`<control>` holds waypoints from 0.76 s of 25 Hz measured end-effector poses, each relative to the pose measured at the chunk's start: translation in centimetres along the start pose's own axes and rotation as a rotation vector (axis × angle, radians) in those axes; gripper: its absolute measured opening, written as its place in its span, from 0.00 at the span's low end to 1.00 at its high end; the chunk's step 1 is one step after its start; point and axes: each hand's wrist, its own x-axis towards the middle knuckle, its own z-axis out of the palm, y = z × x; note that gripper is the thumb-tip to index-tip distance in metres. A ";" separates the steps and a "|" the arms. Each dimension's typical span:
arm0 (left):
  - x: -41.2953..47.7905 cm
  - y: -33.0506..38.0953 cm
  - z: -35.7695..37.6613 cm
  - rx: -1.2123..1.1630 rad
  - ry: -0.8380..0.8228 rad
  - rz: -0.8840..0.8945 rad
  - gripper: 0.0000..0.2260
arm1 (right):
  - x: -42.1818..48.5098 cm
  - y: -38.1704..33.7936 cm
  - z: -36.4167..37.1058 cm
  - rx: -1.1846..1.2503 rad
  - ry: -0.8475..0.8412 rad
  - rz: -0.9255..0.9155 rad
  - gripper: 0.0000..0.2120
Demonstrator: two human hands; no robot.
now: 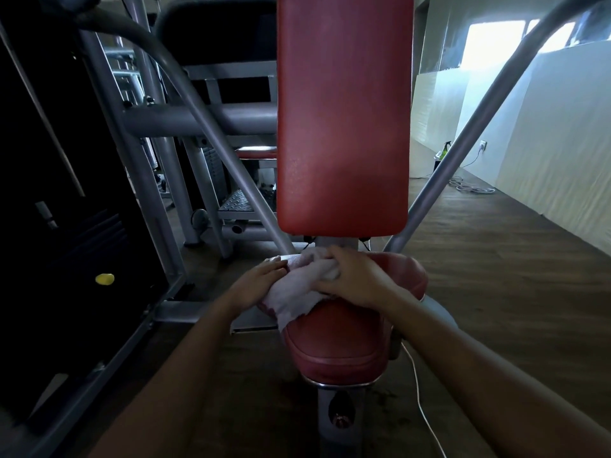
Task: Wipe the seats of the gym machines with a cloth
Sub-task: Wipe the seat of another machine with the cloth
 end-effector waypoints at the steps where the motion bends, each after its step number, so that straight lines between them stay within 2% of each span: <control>1: 0.1 0.2 0.0 -0.044 -0.001 -0.026 0.14 | 0.0 1.0 -0.5 -0.005 0.047 -0.002 0.19; 3: 0.7 0.1 0.3 -0.094 0.046 -0.048 0.13 | 0.2 3.3 -2.0 -0.105 0.123 0.069 0.15; 4: 0.9 0.2 0.6 0.007 0.070 -0.032 0.14 | 0.4 4.2 -2.7 -0.132 0.156 0.099 0.16; 6: 1.2 -0.3 1.4 0.379 0.080 -0.027 0.21 | 1.0 5.0 -3.5 -0.036 0.157 0.148 0.17; 7: 1.4 -0.7 1.7 0.522 0.072 -0.041 0.26 | 1.2 4.7 -3.5 0.048 0.099 0.192 0.18; 8: 1.6 -1.0 1.9 0.661 0.052 -0.036 0.31 | 1.5 4.2 -3.2 0.068 0.038 0.234 0.22; 9: 1.8 -1.2 2.1 0.686 0.053 -0.061 0.32 | 1.6 3.4 -2.9 -0.003 0.012 0.243 0.31; 10: 1.9 -1.1 2.2 0.666 0.065 -0.095 0.28 | 1.7 2.9 -2.2 -0.099 0.020 0.225 0.40; 11: 2.0 -0.9 2.2 0.618 0.076 -0.127 0.25 | 1.7 2.4 -1.6 -0.153 0.057 0.189 0.44; 14: 1.6 0.4 2.7 0.644 0.070 -0.183 0.24 | 2.1 2.5 -0.8 -0.113 0.078 0.150 0.41; 18: 0.7 1.3 2.8 0.624 0.047 -0.229 0.36 | 1.6 2.1 -0.9 -0.120 0.051 0.176 0.42; 19: 0.6 1.6 2.6 0.623 0.032 -0.236 0.36 | 1.2 2.0 -1.0 -0.104 0.038 0.191 0.41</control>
